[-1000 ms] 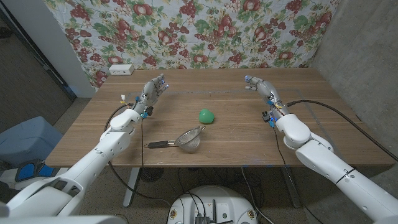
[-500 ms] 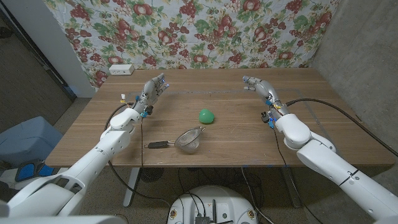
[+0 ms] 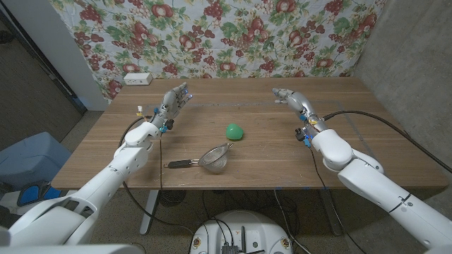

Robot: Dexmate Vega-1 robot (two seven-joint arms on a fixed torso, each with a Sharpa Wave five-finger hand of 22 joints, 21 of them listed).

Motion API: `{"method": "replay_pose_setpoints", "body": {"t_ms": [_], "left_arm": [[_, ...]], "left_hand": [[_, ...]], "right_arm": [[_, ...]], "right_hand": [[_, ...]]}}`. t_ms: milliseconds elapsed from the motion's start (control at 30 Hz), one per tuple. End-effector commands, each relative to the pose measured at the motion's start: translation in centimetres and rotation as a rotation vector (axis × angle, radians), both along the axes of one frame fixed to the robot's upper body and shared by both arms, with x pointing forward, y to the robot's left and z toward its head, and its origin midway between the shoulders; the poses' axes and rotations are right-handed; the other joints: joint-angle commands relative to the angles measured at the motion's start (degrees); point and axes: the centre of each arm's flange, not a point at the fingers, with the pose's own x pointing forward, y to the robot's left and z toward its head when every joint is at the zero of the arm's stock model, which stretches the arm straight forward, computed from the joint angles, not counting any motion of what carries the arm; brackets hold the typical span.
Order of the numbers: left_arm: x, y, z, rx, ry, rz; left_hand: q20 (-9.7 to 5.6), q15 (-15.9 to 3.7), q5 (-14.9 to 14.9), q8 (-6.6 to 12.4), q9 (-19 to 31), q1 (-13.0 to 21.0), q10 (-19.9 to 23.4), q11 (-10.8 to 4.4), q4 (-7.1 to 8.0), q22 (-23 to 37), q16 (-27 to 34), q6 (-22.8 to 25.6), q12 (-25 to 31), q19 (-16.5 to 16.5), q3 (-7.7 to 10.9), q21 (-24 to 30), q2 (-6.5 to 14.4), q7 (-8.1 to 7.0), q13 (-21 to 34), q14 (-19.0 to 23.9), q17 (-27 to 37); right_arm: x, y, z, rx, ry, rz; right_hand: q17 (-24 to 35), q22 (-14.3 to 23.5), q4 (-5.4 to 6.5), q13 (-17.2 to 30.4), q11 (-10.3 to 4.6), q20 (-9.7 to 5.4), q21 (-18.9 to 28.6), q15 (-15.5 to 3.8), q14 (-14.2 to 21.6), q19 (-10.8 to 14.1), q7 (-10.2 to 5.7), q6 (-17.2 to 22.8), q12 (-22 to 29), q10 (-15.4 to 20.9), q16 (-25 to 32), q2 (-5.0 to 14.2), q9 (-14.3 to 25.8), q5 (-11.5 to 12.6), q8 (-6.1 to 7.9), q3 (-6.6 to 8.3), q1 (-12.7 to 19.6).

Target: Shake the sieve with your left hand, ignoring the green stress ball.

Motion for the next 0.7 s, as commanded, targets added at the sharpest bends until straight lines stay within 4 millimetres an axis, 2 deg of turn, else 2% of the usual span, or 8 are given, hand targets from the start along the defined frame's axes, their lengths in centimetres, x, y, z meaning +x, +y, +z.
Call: {"method": "replay_pose_setpoints", "body": {"t_ms": [33,700], "left_arm": [[-0.15,-0.06,-0.03,0.004,0.000,-0.003],[-0.15,-0.41,0.32,0.015,-0.001,-0.007]], "left_hand": [[-3.90,-3.24,0.0,0.08,0.3,-0.6,0.1,0.01,-0.41,0.2,0.2,0.1,0.2,0.7,0.17,0.2,3.7,-0.10,0.3,0.4,0.1],[-3.83,-3.02,-0.1,0.08,0.3,-0.7,0.2,0.00,-0.65,0.2,0.2,0.1,0.2,0.7,0.36,0.2,3.6,-0.05,0.3,0.5,0.0]], "right_arm": [[-0.72,0.79,-0.08,-0.041,0.009,0.011],[-0.97,1.55,-0.17,-0.106,0.041,0.033]], "right_hand": [[0.1,0.2,-0.33,0.1,-0.21,0.18,-0.3,-0.04,0.6,0.6,-0.04,0.6,0.2,0.5,0.7,-0.20,0.2,0.3,0.08,0.03,0.5],[0.3,0.2,-0.36,0.2,-0.34,0.18,-0.6,-0.10,1.0,0.8,-0.18,1.1,0.4,1.0,0.9,-0.21,0.2,0.4,0.08,0.02,0.7]]}}
